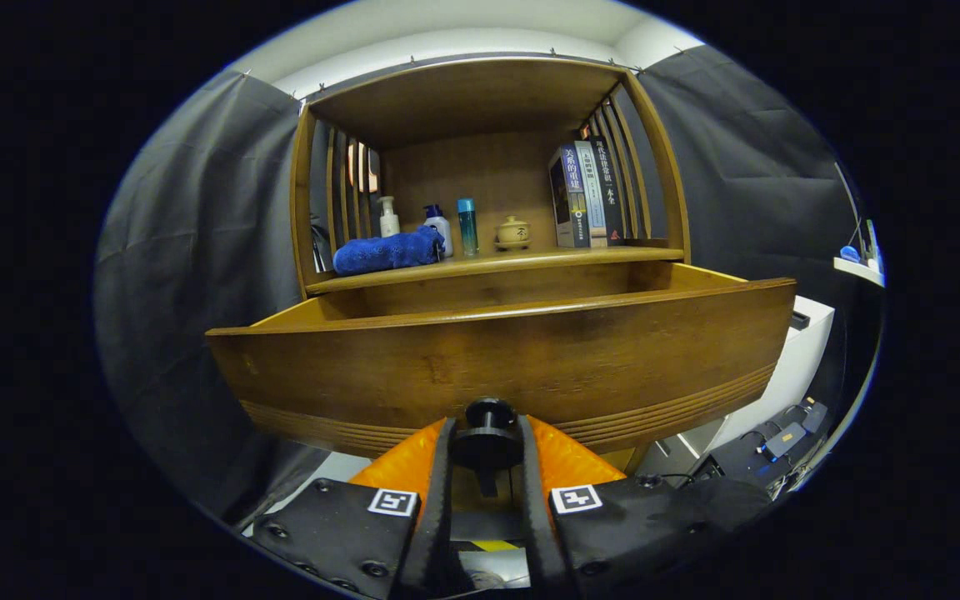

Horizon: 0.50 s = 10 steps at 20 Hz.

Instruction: Pull open the drawer, take out the items inside it, and place them on the countertop above the cabinet.

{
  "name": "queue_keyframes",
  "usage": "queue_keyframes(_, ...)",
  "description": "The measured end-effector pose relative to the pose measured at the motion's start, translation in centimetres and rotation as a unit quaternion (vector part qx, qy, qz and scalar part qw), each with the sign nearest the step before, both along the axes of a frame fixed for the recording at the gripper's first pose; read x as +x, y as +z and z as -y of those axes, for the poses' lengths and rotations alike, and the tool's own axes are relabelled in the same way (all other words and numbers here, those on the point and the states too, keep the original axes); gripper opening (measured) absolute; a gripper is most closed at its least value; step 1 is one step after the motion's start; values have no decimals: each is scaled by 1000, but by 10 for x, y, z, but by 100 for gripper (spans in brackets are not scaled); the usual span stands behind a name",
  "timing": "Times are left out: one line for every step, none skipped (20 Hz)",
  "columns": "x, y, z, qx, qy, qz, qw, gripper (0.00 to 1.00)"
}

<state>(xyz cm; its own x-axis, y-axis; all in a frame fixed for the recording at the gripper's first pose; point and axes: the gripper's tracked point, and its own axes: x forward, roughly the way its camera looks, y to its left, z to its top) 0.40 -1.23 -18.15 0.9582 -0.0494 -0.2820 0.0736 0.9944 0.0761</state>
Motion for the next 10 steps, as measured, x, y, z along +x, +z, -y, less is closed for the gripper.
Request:
queue_keyframes(-1,0,0,0,1,3,1000,45)
queue_keyframes(-1,2,0,-3,1,9,1000,45)
queue_keyframes(0,3,0,-3,-1,11,1000,45)
queue_keyframes(0,0,1,-1,-3,9,1000,45)
queue_keyframes(1,0,0,4,-3,9,1000,45)
queue_keyframes(0,0,0,7,-5,9,1000,50)
queue_keyframes(3,0,-1,8,-2,8,1000,55)
queue_keyframes(2,-2,-2,8,-2,3,1000,60)
queue_keyframes(2,-7,-5,9,4,-2,1000,66)
queue_keyframes(1,-10,-9,10,13,-9,1000,71)
